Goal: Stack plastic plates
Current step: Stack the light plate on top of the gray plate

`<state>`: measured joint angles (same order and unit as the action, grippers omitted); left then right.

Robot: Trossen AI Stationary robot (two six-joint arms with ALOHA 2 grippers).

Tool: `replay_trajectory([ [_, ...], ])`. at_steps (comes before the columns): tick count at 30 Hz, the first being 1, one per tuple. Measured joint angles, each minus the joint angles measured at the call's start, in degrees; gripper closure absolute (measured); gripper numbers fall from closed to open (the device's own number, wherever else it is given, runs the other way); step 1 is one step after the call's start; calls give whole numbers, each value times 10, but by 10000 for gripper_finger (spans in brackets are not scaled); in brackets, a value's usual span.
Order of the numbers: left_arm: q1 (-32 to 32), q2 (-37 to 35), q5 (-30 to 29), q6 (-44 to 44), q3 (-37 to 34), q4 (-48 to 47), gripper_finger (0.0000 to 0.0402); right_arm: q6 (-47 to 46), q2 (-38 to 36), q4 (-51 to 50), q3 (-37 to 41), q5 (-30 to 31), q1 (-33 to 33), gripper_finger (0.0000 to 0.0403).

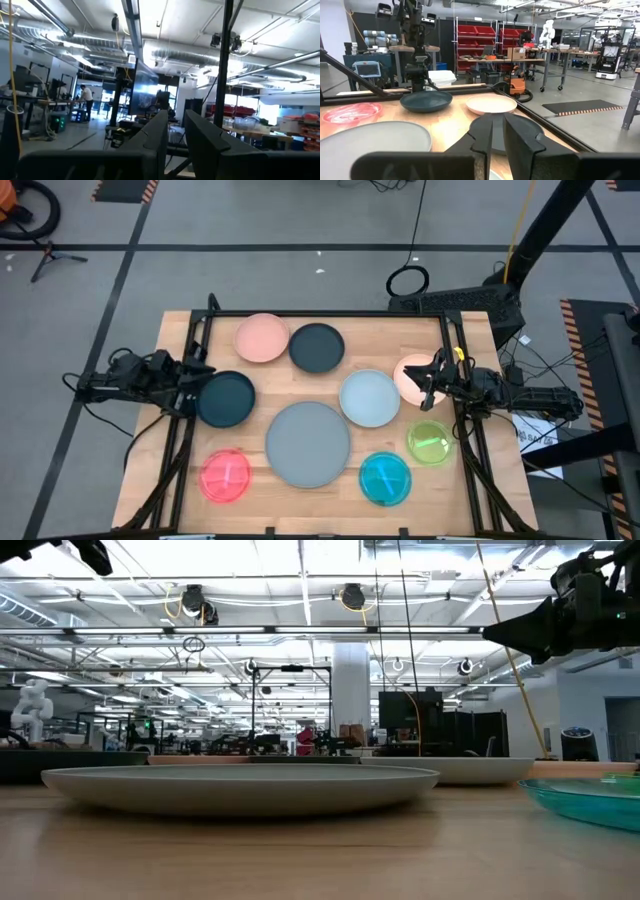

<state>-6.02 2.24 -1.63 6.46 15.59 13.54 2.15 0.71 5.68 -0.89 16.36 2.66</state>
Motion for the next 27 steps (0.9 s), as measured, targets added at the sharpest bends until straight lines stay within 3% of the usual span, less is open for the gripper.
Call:
replay_trajectory([
  [6,0,0,-9,-58,0,25,330,8,9,64,-32,-2,0,364],
  [12,0,28,17,-31,0,47,330,16,73,69,-111,-16,0,364],
  [16,0,130,44,-32,0,117,330,16,136,70,-156,22,2,364],
  [20,0,242,20,-29,11,200,330,7,195,39,-201,78,8,364],
  [24,0,318,-19,10,54,181,330,-14,239,-13,-239,78,15,364],
  [27,0,360,-23,26,97,113,330,-35,260,-56,-258,77,19,364],
])
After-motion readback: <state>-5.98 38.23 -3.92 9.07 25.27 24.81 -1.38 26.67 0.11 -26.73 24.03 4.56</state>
